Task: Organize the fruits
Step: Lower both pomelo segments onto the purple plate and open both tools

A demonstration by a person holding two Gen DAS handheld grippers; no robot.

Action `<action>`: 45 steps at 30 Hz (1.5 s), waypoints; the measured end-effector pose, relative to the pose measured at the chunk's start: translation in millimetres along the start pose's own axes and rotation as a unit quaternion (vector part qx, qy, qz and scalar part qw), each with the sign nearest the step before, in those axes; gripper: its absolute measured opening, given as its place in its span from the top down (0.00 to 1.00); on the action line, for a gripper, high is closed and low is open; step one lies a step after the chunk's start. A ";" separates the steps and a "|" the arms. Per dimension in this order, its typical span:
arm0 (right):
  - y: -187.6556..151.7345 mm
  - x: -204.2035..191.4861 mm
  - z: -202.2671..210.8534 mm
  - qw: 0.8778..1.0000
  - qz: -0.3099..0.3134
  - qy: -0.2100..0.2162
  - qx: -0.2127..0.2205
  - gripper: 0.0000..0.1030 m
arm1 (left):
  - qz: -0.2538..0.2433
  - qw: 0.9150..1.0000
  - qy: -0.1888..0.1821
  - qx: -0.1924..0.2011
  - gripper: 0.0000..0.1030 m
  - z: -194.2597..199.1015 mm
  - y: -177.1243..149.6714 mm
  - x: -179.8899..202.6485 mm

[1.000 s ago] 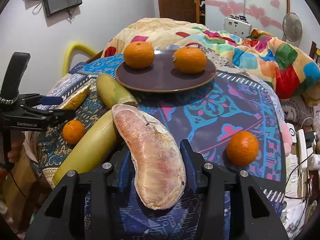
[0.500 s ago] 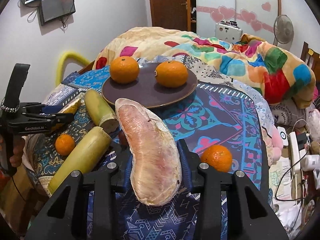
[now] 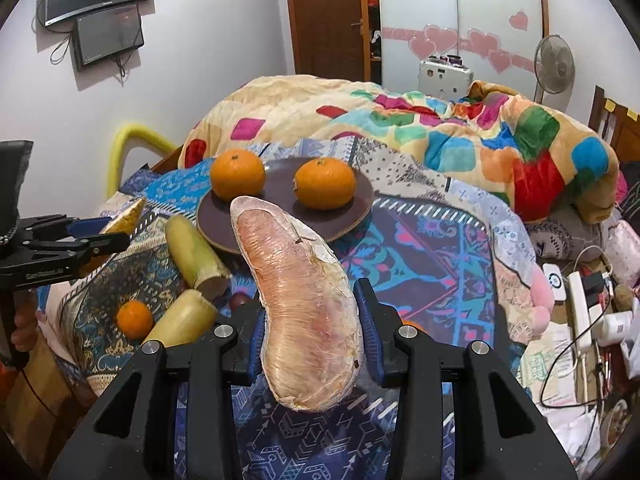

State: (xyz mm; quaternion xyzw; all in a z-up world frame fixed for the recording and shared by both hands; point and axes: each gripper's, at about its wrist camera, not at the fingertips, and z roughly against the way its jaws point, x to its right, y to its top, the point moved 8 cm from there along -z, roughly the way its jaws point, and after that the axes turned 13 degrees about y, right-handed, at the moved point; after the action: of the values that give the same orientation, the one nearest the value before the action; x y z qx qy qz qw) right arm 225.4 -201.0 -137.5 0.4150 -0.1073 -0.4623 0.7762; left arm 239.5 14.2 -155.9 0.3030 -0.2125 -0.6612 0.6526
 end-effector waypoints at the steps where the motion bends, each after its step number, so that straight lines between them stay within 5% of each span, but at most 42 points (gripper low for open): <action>1: 2.8 0.8 0.6 1.000 0.000 -0.002 0.003 0.64 | 0.000 1.000 -0.002 0.004 0.53 2.1 3.5 1.4; 20: 56.9 17.5 -6.0 0.998 0.023 -0.041 0.030 0.64 | -0.018 0.998 -0.032 0.053 0.53 -3.1 73.3 44.2; 45: 76.6 30.3 -83.0 0.999 0.001 -0.030 -0.036 0.64 | -0.001 0.999 -0.032 0.014 0.53 -83.7 116.3 54.5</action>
State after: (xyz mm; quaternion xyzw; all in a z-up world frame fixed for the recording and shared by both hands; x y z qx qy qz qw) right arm 335.8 -162.7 -139.6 0.3729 -0.1147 -0.4774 0.7874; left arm 383.6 -37.0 -144.8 0.2910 -0.2419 -0.6682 0.6405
